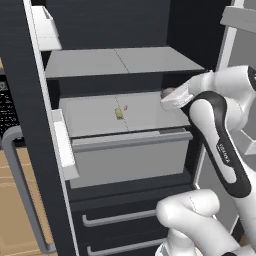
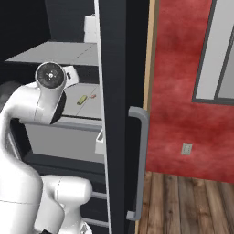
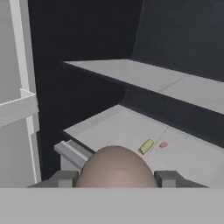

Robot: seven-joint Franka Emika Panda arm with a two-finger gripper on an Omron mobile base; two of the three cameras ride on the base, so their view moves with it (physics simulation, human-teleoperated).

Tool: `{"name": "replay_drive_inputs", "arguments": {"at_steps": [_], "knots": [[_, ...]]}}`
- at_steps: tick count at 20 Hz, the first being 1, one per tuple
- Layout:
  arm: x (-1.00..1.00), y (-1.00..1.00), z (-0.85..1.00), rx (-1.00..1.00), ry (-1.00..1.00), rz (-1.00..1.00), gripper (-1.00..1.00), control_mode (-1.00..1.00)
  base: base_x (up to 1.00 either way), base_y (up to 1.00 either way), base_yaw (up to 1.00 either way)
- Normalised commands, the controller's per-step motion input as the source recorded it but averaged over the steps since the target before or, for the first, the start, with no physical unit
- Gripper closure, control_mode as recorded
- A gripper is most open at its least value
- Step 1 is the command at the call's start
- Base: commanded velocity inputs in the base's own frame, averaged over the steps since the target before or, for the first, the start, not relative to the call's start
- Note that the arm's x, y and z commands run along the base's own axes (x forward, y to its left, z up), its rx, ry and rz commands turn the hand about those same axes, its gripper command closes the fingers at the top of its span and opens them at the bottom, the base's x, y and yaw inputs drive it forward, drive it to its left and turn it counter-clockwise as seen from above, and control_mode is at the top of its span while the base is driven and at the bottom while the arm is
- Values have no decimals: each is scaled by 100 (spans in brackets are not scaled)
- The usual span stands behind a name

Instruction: Pick the egg and butter from the fridge and place them by the bowl for mixing.

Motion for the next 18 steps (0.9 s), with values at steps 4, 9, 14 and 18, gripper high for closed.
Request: {"name": "replay_drive_inputs", "arguments": {"at_steps": [4,9,14,18], "knots": [[-100,34,-1,-19,24,3,100,-100,0,0,0],[-88,3,0,-17,21,-7,100,-100,0,0,0],[-12,0,0,-4,3,-7,100,-100,0,0,0],[-25,-1,-3,0,0,0,100,100,-75,-11,5]]}}
